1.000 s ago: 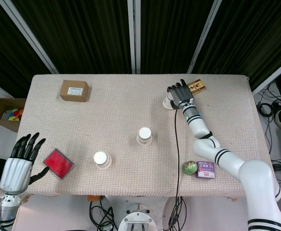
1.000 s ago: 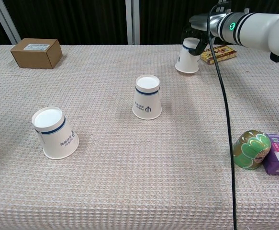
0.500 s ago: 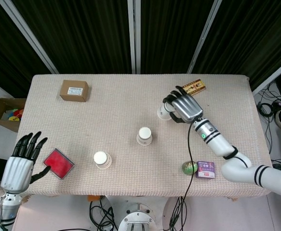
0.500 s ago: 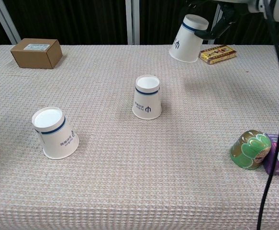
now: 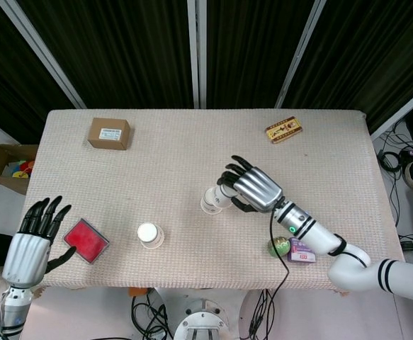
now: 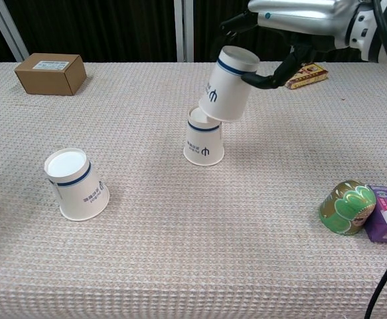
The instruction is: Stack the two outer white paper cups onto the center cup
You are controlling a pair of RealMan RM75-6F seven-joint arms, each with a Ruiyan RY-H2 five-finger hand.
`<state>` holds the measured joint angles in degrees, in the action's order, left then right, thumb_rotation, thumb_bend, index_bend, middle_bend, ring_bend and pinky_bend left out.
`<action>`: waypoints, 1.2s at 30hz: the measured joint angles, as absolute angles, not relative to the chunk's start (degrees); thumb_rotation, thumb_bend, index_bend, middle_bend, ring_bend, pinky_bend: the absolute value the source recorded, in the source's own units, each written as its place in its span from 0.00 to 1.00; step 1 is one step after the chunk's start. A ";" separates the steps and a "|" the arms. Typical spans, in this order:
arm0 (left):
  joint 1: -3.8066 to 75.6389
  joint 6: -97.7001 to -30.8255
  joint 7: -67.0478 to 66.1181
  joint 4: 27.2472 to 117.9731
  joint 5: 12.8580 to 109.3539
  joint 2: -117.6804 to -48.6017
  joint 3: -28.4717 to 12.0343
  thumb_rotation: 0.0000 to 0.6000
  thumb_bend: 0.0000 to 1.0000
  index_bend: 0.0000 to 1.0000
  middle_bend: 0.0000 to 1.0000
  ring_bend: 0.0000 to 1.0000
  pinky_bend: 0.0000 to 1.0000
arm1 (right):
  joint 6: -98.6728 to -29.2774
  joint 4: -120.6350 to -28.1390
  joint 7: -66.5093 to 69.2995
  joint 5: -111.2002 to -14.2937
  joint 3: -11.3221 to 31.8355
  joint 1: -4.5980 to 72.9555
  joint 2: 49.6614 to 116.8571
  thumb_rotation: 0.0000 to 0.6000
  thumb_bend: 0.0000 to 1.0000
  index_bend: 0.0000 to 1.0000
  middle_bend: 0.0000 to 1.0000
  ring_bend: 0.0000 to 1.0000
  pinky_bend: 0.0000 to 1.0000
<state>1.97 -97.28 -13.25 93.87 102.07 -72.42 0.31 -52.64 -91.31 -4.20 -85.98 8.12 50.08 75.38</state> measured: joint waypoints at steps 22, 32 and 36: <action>1.33 -96.87 -12.56 93.74 101.25 -72.20 0.43 1.00 0.13 0.13 0.04 0.01 0.11 | -47.81 -85.29 -11.61 -84.71 9.14 55.55 82.85 1.00 0.42 0.35 0.28 0.12 0.10; 2.68 -93.27 -12.33 94.90 100.40 -71.23 0.55 1.00 0.13 0.13 0.06 0.02 0.11 | -42.21 -86.57 -21.05 -79.30 6.80 56.18 81.32 1.00 0.41 0.00 0.00 0.00 0.00; 4.22 -90.38 -11.89 95.89 99.85 -70.44 0.40 1.00 0.13 0.15 0.12 0.06 0.12 | -43.33 -89.43 -25.50 -74.88 5.88 54.46 78.63 1.00 0.41 0.00 0.00 0.00 0.00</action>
